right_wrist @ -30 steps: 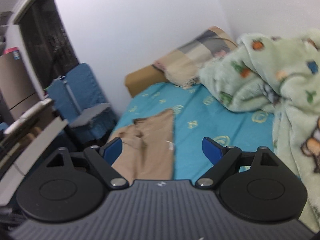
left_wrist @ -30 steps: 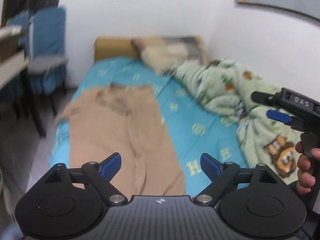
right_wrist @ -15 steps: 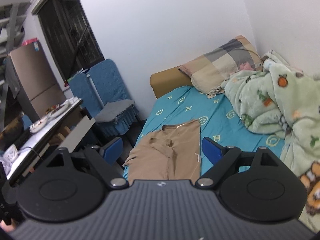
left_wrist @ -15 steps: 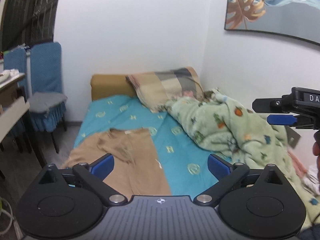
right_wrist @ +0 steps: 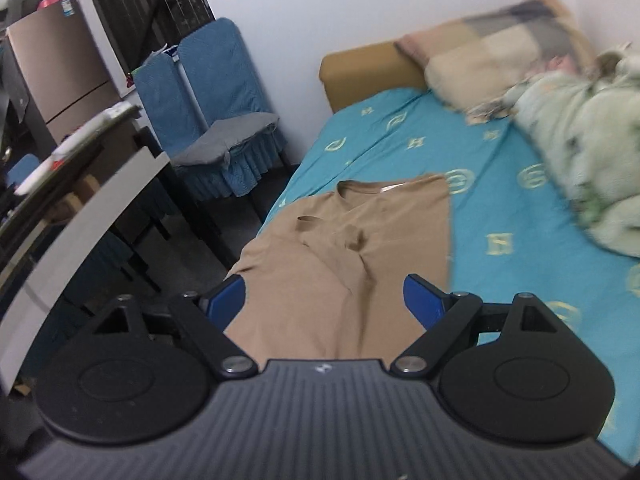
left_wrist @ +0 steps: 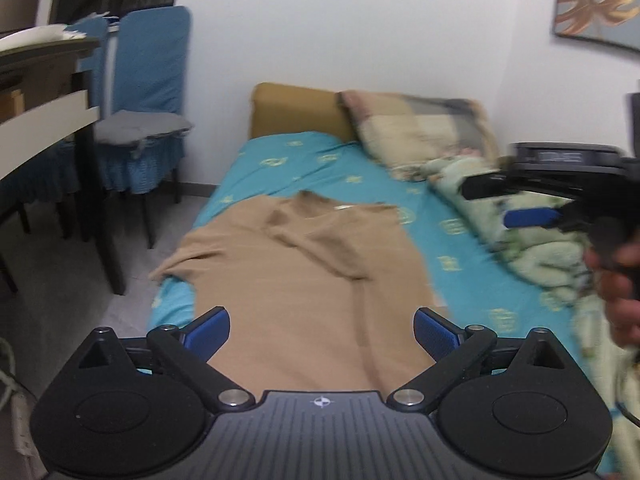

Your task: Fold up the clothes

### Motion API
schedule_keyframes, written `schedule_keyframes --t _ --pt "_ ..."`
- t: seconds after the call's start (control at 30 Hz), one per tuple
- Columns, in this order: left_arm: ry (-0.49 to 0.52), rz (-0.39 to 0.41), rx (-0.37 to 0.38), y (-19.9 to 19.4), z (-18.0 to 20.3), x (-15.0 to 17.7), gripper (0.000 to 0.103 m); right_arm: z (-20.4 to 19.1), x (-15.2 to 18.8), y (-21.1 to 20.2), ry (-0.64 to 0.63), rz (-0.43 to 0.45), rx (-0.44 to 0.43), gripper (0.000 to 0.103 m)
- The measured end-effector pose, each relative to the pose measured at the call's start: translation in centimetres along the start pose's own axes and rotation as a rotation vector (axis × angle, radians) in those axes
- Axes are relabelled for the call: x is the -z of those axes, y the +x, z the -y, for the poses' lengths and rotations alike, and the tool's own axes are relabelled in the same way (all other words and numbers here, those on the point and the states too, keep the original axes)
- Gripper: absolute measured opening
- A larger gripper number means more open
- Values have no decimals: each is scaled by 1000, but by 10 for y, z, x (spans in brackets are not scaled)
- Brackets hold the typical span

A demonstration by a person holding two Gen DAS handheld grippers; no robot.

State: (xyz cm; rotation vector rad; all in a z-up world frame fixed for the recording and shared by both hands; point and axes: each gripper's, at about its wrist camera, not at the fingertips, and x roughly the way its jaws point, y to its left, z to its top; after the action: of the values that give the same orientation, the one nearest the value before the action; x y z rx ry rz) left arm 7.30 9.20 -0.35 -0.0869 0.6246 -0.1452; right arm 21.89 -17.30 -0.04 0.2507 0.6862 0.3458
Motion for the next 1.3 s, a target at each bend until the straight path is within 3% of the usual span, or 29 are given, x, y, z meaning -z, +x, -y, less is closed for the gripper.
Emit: schedule_keyframes --t 0.17,0.3,0.43,0.53,0.67,0.77,0.93,1.07,1.2,1.3 --pt "-52 -20 15 51 -44 15 100 14 4 140 -35 -9 6 87" --pt "-69 -61 -31 92 -72 25 100 16 15 229 -46 -64 35 87" --pt "-170 -83 -22 120 -102 27 100 11 28 262 -3 -61 23 90" --pt "-223 -86 -21 128 -116 29 100 -8 36 259 -33 -63 -132 88" --pt "-237 -73 -15 121 -117 29 100 -23 36 227 -20 -52 -240 87" --pt "-211 -52 -16 108 -109 28 100 -18 29 174 51 10 -283 87" --pt "-203 -70 61 84 -83 33 98 -21 30 59 -34 81 -198 88" --pt "-169 -132 159 62 -47 46 96 -15 58 -31 -49 115 -74 88" --pt "-144 -227 239 42 -9 66 92 2 97 -84 19 129 3 88" --pt "-130 -300 273 35 14 82 83 17 113 -103 101 143 35 88"
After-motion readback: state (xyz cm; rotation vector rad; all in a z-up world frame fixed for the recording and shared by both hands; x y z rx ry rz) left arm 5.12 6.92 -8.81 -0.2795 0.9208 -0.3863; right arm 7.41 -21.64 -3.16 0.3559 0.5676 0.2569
